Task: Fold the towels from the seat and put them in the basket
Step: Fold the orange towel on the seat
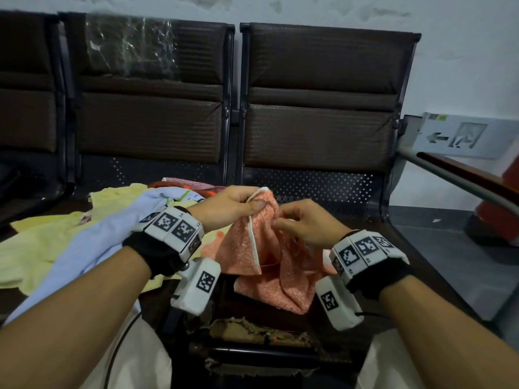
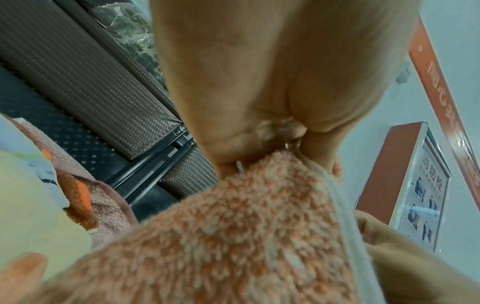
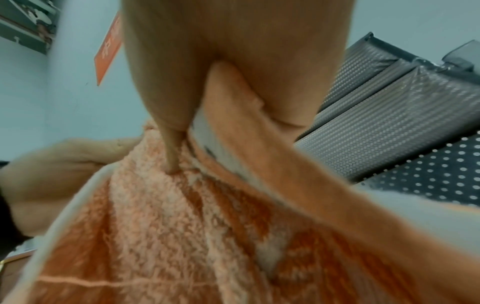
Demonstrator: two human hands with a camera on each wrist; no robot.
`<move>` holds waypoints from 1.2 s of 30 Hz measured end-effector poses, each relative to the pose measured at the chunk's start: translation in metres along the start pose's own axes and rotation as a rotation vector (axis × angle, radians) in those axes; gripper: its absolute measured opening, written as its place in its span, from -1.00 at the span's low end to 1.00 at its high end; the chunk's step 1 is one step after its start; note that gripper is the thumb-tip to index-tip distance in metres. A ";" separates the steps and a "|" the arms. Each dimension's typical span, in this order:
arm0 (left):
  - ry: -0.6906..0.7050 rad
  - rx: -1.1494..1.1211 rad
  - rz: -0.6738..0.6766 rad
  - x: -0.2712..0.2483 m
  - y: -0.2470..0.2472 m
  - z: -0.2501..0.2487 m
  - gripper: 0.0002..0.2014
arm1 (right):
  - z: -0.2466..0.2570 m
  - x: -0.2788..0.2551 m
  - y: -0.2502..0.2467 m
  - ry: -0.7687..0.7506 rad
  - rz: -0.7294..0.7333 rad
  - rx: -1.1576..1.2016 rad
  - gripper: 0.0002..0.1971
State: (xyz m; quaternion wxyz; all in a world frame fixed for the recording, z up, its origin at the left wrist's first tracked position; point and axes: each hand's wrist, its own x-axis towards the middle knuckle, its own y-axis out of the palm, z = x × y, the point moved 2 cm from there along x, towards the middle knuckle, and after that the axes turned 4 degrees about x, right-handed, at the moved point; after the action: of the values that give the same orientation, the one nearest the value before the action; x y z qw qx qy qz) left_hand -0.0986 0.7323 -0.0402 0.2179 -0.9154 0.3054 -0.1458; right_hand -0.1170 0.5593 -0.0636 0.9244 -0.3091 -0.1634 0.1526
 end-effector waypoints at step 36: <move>-0.327 -0.643 -0.344 0.009 -0.017 0.028 -0.84 | 0.010 -0.001 -0.016 0.109 -0.270 -0.331 -0.92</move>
State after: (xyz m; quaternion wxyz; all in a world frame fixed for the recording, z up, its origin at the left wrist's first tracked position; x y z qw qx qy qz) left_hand -0.0717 0.7474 -0.0545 -0.0614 -0.9859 0.1391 0.0704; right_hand -0.1187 0.5515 -0.0462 0.8805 -0.4399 -0.1758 -0.0184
